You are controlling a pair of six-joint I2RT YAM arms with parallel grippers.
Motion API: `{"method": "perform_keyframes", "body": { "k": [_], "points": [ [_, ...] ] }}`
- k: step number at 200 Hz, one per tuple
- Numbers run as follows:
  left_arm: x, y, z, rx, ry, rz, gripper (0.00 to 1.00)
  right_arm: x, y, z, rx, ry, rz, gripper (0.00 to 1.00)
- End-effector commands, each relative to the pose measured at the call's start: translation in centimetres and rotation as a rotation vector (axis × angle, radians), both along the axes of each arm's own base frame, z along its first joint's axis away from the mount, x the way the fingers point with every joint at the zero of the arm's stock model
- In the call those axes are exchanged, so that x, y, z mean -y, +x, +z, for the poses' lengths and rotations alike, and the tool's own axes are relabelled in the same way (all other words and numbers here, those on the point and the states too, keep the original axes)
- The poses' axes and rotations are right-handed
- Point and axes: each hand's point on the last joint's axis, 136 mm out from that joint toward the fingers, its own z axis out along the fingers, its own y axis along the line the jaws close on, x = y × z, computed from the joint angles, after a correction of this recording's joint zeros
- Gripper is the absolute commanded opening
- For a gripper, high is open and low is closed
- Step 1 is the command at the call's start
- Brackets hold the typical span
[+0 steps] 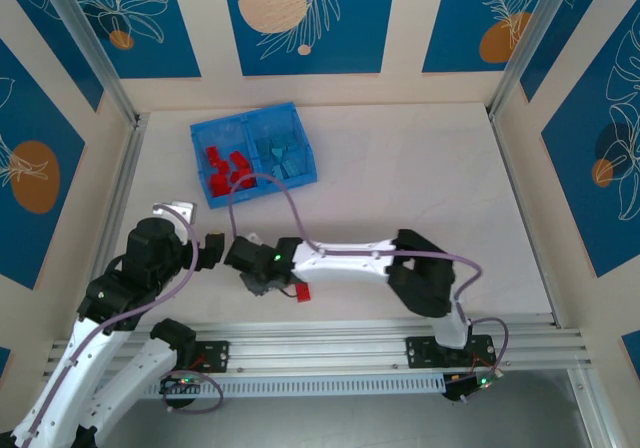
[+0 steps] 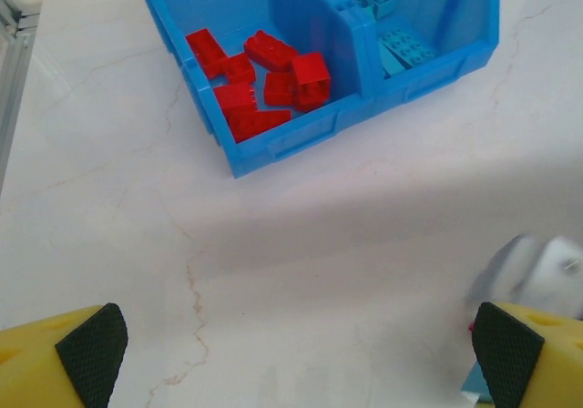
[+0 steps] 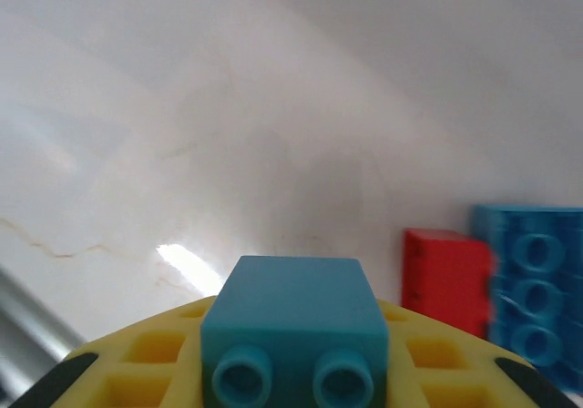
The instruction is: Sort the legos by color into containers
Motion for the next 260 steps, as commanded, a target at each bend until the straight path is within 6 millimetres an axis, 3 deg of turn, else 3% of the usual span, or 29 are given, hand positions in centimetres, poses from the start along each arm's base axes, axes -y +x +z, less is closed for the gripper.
{"method": "perform_keyframes", "body": {
  "k": [1, 23, 47, 73, 89, 94, 107, 126, 148, 169, 181, 199, 222, 260],
  "points": [
    [1.5, -0.3, 0.2, 0.011, -0.031, -0.091, 1.00, 1.1, 3.5, 7.0, 0.116, 0.173, -0.061, 0.25],
    [4.4, -1.2, 0.8, 0.022, -0.098, -0.260, 1.00, 2.5, 6.7, 10.3, 0.148, 0.279, -0.083, 0.25],
    [7.6, -2.6, 1.8, 0.032, -0.196, -0.448, 1.00, 3.6, 11.2, 12.3, 0.190, 0.335, -0.108, 0.25],
    [8.5, -3.2, 1.9, 0.020, -0.222, -0.512, 1.00, 4.1, 17.5, 13.2, 0.249, 0.363, -0.146, 0.25],
    [8.2, -3.0, 1.8, 0.021, -0.209, -0.495, 1.00, 4.3, 21.9, 12.9, 0.317, 0.326, -0.177, 0.25],
    [8.1, -2.9, 1.8, 0.022, -0.203, -0.485, 1.00, 4.3, 23.2, 11.7, 0.327, 0.292, -0.185, 0.25],
    [7.6, -2.6, 1.6, 0.022, -0.183, -0.454, 1.00, 4.2, 26.7, 11.3, 0.389, 0.243, -0.213, 0.25],
    [6.7, -2.2, 1.3, 0.021, -0.152, -0.405, 1.00, 4.3, 31.4, 8.8, 0.433, 0.149, -0.266, 0.25],
    [6.3, -1.9, 1.2, 0.021, -0.139, -0.383, 1.00, 3.8, 35.1, 6.0, 0.415, 0.090, -0.286, 0.24],
    [6.1, -1.8, 0.9, 0.011, -0.133, -0.370, 1.00, 1.5, 36.4, 4.1, 0.308, 0.202, -0.226, 0.28],
    [6.0, -1.7, 0.9, 0.007, -0.128, -0.362, 1.00, 0.2, 36.4, 4.8, 0.226, 0.328, -0.197, 0.30],
    [5.9, -1.7, 0.7, 0.000, -0.123, -0.358, 1.00, 0.3, 36.9, 5.4, 0.197, 0.386, -0.241, 0.35],
    [6.0, -1.7, 0.7, -0.001, -0.123, -0.359, 1.00, 0.8, 36.8, 7.3, 0.179, 0.428, -0.261, 0.50],
    [6.0, -1.5, 0.5, -0.010, -0.119, -0.358, 1.00, 1.5, 34.8, 13.0, 0.189, 0.467, -0.222, 0.51]
  ]
}}
